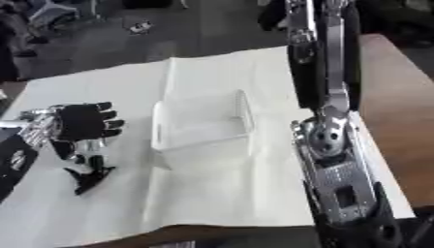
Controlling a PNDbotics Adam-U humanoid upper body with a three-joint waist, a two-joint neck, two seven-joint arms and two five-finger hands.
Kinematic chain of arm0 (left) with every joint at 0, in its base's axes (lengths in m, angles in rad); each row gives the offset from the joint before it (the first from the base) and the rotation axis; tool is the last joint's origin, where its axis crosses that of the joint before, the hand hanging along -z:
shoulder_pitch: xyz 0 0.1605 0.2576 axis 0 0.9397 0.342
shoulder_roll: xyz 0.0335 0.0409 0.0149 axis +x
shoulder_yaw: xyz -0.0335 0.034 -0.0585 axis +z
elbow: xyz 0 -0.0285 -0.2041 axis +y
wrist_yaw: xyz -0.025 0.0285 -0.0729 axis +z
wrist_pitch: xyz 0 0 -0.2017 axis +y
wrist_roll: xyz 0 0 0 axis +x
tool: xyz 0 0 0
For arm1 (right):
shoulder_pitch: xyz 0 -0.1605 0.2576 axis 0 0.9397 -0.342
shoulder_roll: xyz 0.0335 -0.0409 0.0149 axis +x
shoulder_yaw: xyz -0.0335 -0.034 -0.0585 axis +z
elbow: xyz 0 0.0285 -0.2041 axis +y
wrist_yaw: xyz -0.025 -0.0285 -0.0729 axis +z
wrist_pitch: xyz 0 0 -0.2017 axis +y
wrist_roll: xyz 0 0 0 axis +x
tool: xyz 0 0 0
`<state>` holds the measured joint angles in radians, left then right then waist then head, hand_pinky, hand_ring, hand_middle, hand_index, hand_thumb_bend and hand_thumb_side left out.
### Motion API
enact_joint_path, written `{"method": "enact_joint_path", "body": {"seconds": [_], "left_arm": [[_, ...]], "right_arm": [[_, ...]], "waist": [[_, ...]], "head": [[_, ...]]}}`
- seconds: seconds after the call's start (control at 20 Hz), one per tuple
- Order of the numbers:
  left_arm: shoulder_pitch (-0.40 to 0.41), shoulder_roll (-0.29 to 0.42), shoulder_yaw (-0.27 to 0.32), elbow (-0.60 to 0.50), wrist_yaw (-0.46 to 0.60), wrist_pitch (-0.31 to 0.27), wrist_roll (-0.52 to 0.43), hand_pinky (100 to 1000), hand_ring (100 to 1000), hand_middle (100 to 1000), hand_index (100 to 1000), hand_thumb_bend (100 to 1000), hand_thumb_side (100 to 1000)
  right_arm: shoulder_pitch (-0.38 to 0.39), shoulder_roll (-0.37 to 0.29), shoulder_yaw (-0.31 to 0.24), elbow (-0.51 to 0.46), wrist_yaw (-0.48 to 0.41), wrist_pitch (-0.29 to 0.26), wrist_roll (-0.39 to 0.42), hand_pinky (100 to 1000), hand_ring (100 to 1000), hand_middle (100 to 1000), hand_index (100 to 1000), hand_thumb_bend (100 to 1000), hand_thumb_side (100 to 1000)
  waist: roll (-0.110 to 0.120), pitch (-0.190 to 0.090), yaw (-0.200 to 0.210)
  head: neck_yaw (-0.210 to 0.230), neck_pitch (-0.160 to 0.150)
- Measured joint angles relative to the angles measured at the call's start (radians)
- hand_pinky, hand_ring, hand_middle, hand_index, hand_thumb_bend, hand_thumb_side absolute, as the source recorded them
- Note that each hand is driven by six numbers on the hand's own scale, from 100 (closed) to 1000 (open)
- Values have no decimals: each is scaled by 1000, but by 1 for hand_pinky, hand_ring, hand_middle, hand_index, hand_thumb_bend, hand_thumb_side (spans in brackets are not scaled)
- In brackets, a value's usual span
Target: Pick up objects on the table and place them in the box.
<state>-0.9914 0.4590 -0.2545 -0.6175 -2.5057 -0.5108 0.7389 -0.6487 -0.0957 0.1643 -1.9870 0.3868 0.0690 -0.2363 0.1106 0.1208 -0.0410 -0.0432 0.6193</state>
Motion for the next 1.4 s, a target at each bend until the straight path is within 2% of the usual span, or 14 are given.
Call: {"method": "enact_joint_path", "body": {"seconds": [0.15,0.2,0.25,0.35,0.4,0.45,0.5,0.65,0.9,1.0,1.1,1.3,1.35,1.4], "left_arm": [[4,0,8,14,-5,27,27,617,681,744,838,223,669],[4,0,12,19,-6,30,30,608,668,725,819,119,685],[4,0,15,24,-6,32,32,597,654,700,788,100,702],[4,0,22,34,-5,32,32,576,627,659,741,100,701],[4,0,25,38,-3,31,31,539,591,603,669,100,683],[4,0,27,41,-1,30,30,539,591,603,669,100,683],[4,0,31,44,3,29,29,439,511,507,544,100,628],[4,0,37,49,20,23,23,360,439,422,452,100,575],[8,0,41,59,65,-1,-1,104,161,157,273,100,502],[12,0,43,62,84,-11,-11,100,100,101,237,100,460],[12,0,44,66,110,-22,-22,100,100,100,226,100,419],[12,0,44,67,165,-44,-44,100,100,100,188,100,233],[12,0,44,67,180,-51,-51,100,100,100,192,100,260],[12,0,43,66,194,-57,-57,100,100,100,217,100,368]], "right_arm": [[0,0,0,0,0,-1,2,377,401,503,723,418,1000],[0,0,0,0,0,-1,2,377,401,502,723,418,1000],[0,0,0,0,0,-1,3,377,401,502,723,416,1000],[0,0,0,0,0,-2,4,377,401,502,722,416,1000],[0,0,0,0,0,-3,4,377,401,502,722,415,1000],[0,0,0,0,0,-3,4,377,401,502,722,415,1000],[0,0,0,0,0,-3,4,377,400,502,722,414,1000],[0,0,0,0,0,-3,4,376,400,501,722,416,1000],[0,0,0,0,0,-3,4,376,400,501,722,415,1000],[0,0,0,0,0,-3,4,376,400,501,722,415,1000],[0,0,0,0,0,-3,4,376,400,501,722,415,1000],[0,0,0,0,0,-1,6,377,400,501,722,414,1000],[0,0,0,0,0,-1,6,377,400,501,722,414,1000],[0,0,0,0,0,-1,6,377,400,501,722,414,1000]], "waist": [[-1,0,0],[-2,0,0],[-2,0,0],[-2,0,0],[-2,0,0],[-2,0,0],[-2,0,0],[-2,0,0],[-2,0,1],[-2,0,3],[-2,0,5],[-1,0,5],[-1,0,6],[-1,0,6]], "head": [[0,0],[1,0],[1,0],[1,0],[1,0],[1,0],[1,0],[1,0],[1,-1],[1,-1],[1,-1],[1,-1],[1,-1],[1,-1]]}}
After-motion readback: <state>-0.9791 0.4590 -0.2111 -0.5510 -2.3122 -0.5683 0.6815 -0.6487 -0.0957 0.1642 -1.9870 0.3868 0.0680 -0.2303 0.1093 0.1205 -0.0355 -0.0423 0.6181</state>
